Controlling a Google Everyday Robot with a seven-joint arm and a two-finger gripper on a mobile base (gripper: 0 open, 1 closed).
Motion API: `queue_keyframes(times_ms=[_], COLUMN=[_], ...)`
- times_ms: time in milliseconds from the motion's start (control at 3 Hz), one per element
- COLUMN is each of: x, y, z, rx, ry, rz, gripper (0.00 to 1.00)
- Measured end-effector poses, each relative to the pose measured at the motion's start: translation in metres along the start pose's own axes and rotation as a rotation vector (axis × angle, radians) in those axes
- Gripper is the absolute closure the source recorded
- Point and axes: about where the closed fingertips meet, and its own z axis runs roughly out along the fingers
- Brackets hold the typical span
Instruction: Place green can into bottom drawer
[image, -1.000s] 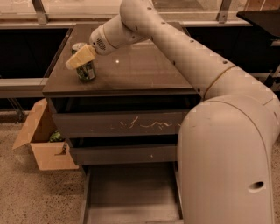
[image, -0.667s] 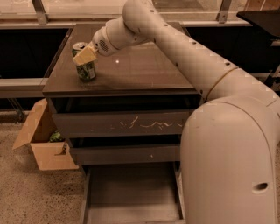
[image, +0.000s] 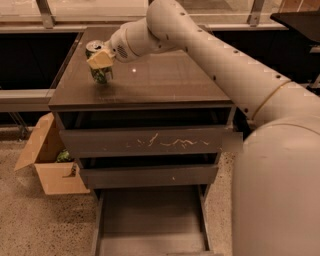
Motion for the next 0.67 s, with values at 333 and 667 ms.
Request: queue_keyframes(times_ms=[333, 667], x=[-0.0180, -0.0180], y=[-0.0042, -0.0042], z=[-0.0308, -0.0308], rx=[0.092, 0.092], ry=[-0.062, -0.062], rz=[-0.076, -0.076], gripper=[1.00, 1.00])
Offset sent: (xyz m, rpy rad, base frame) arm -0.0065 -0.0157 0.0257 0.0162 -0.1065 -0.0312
